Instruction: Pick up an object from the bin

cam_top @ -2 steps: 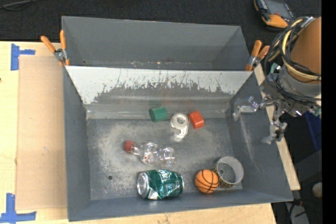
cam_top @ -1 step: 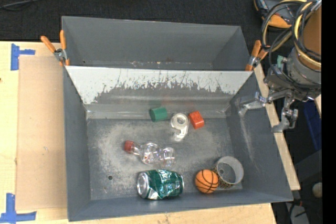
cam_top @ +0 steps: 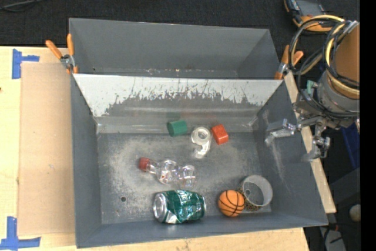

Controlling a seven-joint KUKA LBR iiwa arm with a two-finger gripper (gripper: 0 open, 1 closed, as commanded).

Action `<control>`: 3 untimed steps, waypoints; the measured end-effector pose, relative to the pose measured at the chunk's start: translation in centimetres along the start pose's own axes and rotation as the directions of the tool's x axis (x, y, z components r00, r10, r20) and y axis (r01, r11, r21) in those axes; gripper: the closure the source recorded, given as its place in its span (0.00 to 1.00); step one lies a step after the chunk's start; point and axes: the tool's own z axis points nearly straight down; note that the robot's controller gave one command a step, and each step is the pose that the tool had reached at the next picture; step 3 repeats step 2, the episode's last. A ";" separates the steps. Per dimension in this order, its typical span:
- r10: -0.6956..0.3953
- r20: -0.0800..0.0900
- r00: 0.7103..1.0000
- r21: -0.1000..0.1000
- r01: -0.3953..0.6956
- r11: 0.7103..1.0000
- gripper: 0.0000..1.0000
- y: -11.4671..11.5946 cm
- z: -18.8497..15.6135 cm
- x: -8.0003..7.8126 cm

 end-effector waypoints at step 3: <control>-0.682 0.008 0.731 -0.010 0.682 0.731 1.00 4.0 3.8 1.8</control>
Offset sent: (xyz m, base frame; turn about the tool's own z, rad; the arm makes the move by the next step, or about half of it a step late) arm -0.0434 0.0013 -0.0363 -0.7559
